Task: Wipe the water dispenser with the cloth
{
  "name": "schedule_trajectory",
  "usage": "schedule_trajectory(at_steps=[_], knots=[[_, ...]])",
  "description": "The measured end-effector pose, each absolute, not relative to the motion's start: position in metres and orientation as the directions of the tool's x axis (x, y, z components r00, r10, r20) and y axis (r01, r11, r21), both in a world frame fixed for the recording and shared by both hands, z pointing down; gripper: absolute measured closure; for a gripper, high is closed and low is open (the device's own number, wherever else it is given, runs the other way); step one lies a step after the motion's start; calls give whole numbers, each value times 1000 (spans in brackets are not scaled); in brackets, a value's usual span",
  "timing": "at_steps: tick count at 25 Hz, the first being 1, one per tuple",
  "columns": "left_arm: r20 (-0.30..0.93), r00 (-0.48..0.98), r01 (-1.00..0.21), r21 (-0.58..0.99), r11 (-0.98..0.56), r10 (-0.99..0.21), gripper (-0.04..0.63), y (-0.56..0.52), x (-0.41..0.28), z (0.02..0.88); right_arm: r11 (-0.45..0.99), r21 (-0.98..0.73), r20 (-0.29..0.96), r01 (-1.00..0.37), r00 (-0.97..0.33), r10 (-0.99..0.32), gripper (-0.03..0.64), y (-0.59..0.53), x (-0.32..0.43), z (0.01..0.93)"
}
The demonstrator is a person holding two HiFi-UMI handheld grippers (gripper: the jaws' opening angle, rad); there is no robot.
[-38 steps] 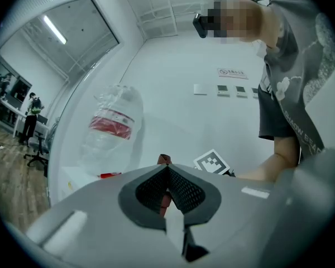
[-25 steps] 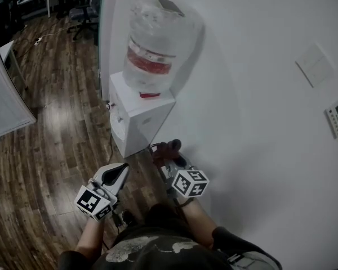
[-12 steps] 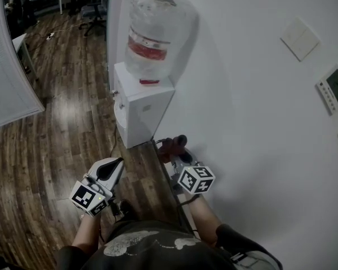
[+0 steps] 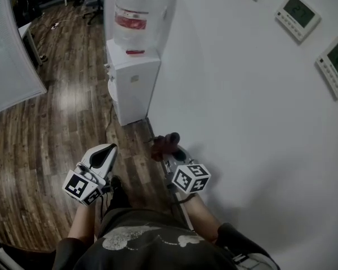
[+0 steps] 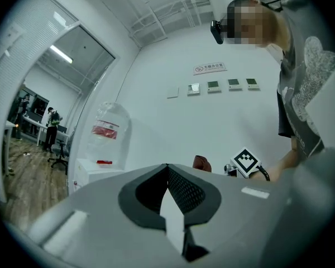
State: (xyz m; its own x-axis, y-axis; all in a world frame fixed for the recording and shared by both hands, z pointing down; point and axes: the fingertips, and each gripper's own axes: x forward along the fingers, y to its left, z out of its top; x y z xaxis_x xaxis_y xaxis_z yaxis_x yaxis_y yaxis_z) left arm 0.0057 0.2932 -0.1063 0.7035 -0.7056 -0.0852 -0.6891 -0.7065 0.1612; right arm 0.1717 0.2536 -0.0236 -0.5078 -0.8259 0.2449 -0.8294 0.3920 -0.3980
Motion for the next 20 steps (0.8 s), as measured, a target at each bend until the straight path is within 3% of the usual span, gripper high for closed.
schedule_trajectory(at_steps=[20], knots=[[-59, 662, -735, 142, -663, -747, 577, 427, 82, -103, 510, -416, 193, -753, -621, -759, 561, 373, 209, -30]])
